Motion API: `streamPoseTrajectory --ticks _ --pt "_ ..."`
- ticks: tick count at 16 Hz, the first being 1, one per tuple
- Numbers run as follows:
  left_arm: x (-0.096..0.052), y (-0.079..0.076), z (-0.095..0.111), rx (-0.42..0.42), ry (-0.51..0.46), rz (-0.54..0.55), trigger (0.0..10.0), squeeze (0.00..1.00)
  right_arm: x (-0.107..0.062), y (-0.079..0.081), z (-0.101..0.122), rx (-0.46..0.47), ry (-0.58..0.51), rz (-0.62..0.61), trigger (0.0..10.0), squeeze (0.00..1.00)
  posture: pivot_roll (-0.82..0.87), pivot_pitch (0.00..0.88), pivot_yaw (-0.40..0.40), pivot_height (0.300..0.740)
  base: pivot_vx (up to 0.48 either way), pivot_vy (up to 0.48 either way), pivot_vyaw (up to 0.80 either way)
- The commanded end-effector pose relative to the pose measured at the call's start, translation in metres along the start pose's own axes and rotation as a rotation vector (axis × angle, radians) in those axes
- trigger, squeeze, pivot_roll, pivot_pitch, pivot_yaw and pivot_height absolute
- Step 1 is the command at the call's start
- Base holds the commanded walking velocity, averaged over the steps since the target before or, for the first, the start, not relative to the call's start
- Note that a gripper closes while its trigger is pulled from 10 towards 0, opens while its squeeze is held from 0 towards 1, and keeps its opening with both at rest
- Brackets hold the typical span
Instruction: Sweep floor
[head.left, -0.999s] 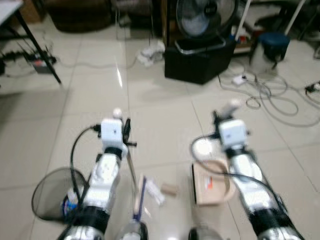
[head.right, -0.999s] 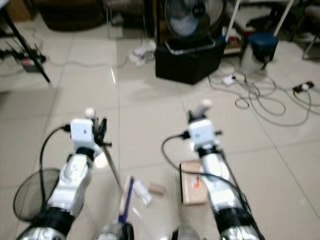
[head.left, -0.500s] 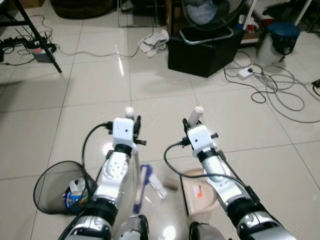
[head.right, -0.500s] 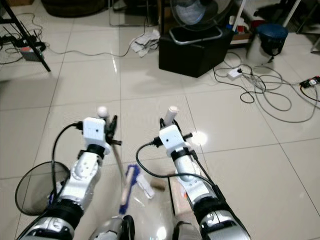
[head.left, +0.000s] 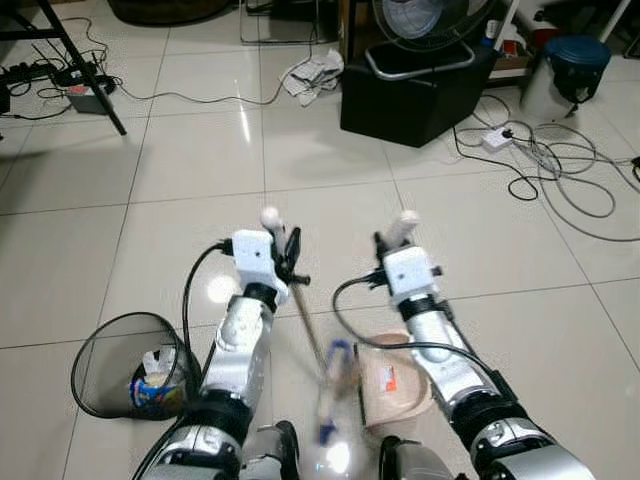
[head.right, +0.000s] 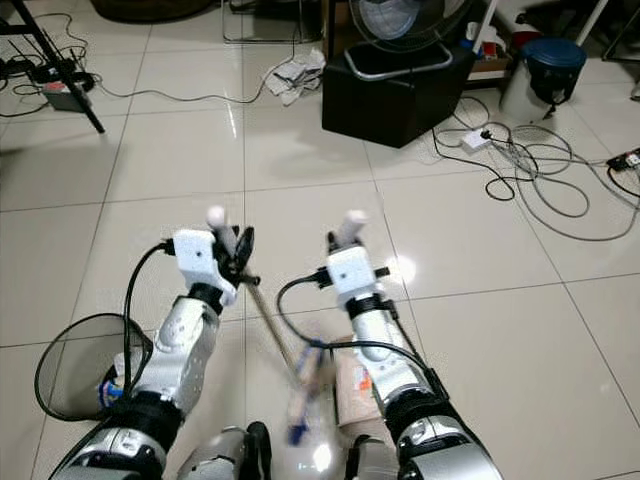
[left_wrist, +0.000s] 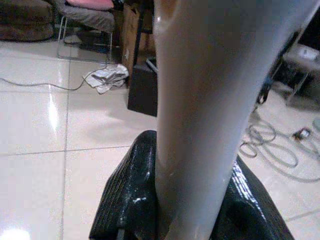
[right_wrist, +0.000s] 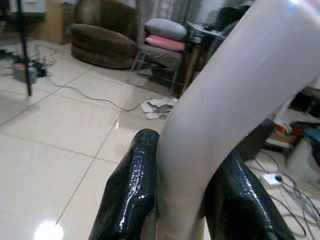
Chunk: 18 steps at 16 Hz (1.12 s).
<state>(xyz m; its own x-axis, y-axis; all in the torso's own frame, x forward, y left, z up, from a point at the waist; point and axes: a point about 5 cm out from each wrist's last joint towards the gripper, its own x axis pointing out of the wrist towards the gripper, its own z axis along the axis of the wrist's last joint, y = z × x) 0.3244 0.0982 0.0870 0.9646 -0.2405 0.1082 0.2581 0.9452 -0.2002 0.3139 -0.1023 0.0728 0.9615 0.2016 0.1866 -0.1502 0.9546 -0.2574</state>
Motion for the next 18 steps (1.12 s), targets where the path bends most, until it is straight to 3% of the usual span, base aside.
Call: streamPoseTrajectory --ticks 1,4,7,10,14,18 --pt "0.011 -0.008 0.016 -0.073 -0.06 -0.04 10.0 0.0 -0.005 -0.003 -0.004 0.053 0.012 -0.028 10.0 0.0 0.05 0.219 0.045 0.74 0.0 0.0 0.0" --pt "0.017 -0.006 0.029 -0.108 -0.09 -0.081 10.0 0.0 -0.009 -0.013 -0.008 0.067 0.01 -0.068 10.0 0.0 0.04 0.203 0.05 0.74 0.0 0.0 0.0" --pt "0.018 0.004 0.037 -0.039 -0.099 -0.115 10.0 0.0 -0.017 -0.021 -0.012 0.075 0.009 -0.082 10.0 0.0 0.04 0.187 0.05 0.74 0.0 0.0 0.0" --pt "0.016 0.026 0.049 0.072 -0.126 -0.106 10.0 0.0 -0.024 -0.026 -0.012 0.13 -0.018 -0.106 10.0 0.0 0.04 0.171 0.053 0.74 0.0 0.0 0.0" --pt "0.017 0.062 0.086 0.032 -0.231 -0.004 10.0 0.0 -0.033 -0.036 -0.014 0.168 -0.045 -0.159 10.0 0.0 0.04 0.149 0.062 0.74 0.0 0.0 0.0" --pt "0.009 0.085 0.109 0.001 -0.288 0.026 10.0 0.0 -0.038 -0.049 -0.01 0.217 -0.086 -0.234 10.0 0.0 0.05 0.13 0.059 0.74 0.0 0.0 0.0"
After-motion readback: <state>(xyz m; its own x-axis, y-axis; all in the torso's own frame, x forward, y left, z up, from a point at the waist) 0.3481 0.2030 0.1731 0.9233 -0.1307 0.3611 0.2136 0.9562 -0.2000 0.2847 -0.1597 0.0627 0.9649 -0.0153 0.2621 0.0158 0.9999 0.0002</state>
